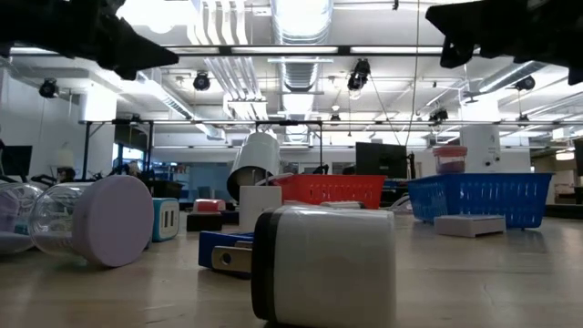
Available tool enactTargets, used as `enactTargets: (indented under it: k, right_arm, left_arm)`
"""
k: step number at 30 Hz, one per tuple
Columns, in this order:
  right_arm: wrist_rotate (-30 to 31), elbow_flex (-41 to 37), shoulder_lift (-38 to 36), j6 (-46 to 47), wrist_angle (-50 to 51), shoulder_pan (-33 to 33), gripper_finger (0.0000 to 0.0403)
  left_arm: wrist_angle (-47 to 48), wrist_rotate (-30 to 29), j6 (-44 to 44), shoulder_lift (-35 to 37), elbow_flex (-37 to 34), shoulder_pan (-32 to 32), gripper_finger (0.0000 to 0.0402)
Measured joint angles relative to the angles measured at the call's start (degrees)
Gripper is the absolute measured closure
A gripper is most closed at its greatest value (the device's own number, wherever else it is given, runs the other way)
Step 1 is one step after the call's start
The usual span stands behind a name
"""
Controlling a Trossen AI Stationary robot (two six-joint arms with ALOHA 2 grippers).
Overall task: Pick & Place Office items
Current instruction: Put the middle blue digital clock into the red bin
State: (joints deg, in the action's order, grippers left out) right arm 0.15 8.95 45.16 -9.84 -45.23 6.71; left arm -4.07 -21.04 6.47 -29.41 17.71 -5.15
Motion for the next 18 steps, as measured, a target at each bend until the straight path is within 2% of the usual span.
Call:
enactTargets:
  k: [4,7,12,18]
  right_arm:
    - [-0.4,1.8,3.9,0.6,0.7,0.0,0.0394]
    - [-0.7,4.7,8.0,0.6,5.9,0.3,0.0394]
    - [-0.1,13.9,17.7,0.7,14.5,1.2,0.0394]
    - [0.0,23.9,29.6,0.8,15.8,3.1,0.0392]
  left_arm:
    - [0.5,0.0,-3.1,0.0,-2.4,0.0,0.0397]
    - [0.7,-0.3,-3.5,0.1,-3.7,0.0,0.0397]
    - [0.3,-1.1,-3.1,0.9,-3.7,0.0,0.0397]
    - [0.3,-1.1,-3.0,1.2,-3.8,0.0,0.0397]
